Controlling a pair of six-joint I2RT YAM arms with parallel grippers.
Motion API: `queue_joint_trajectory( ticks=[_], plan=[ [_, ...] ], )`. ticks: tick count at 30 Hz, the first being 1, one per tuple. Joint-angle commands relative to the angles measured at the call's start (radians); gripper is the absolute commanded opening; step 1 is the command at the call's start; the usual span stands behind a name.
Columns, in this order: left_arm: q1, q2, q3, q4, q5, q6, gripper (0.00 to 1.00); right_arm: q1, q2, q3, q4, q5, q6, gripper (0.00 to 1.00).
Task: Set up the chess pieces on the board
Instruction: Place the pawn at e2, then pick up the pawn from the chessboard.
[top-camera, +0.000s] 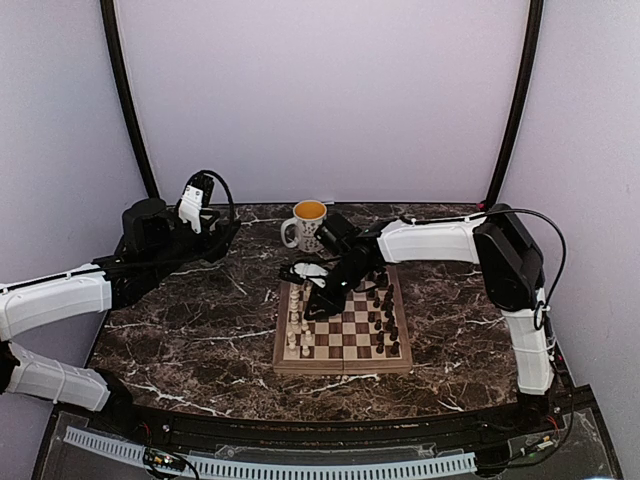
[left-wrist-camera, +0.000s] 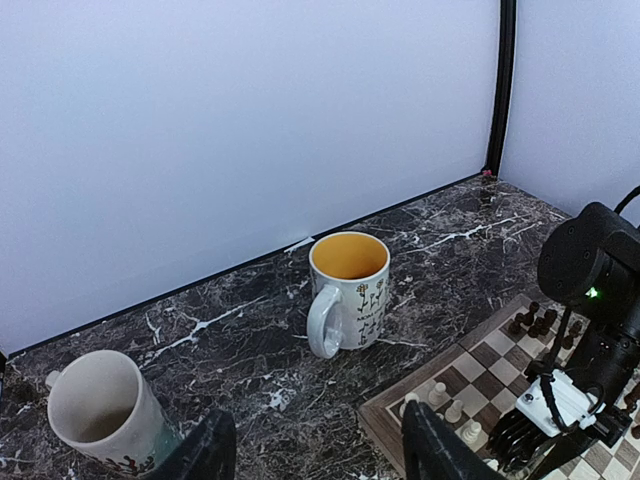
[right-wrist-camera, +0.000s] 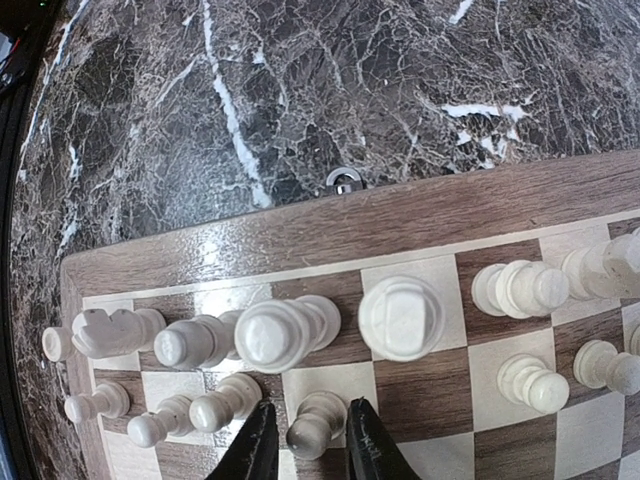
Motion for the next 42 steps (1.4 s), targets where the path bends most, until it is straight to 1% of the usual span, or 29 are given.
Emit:
queue_joint_trajectory(
  ticks=[1,8,11,14,16,19,23,31,34,37,42],
  plan=[
    [0.008,-0.016,-0.001,0.015,0.015,-0.001,0.59,-0.001,-0.059,0.027,-0.015,0.01,0.006,0.25],
    [0.009,-0.016,-0.002,0.013,0.019,0.002,0.58,-0.031,-0.141,0.031,-0.03,0.008,0.015,0.29],
    [0.009,-0.018,-0.001,0.013,0.022,0.005,0.59,-0.052,-0.154,0.027,-0.021,0.05,0.023,0.3],
    [0.008,-0.019,-0.001,0.013,0.025,0.006,0.58,-0.069,-0.148,0.027,-0.01,0.14,0.039,0.31],
    [0.009,-0.019,-0.001,0.012,0.026,0.005,0.58,-0.073,-0.138,0.027,-0.015,0.172,0.031,0.36],
    [0.008,-0.02,0.0,0.012,0.026,0.005,0.58,-0.074,-0.117,0.029,-0.03,0.18,0.028,0.39],
    [0.01,-0.019,0.0,0.011,0.028,0.006,0.58,-0.073,-0.077,0.049,-0.063,0.174,0.03,0.39],
    [0.01,-0.017,0.0,0.007,0.028,0.007,0.58,-0.075,-0.008,0.092,-0.101,0.16,0.036,0.34],
    [0.008,-0.017,0.001,0.007,0.03,0.008,0.58,-0.075,0.0,0.097,-0.106,0.168,0.039,0.3],
    [0.009,-0.017,0.002,0.007,0.03,0.01,0.58,-0.074,-0.001,0.096,-0.109,0.168,0.037,0.22],
    [0.008,-0.017,0.002,0.007,0.032,0.01,0.58,-0.074,0.0,0.096,-0.113,0.157,0.037,0.15]
  ],
)
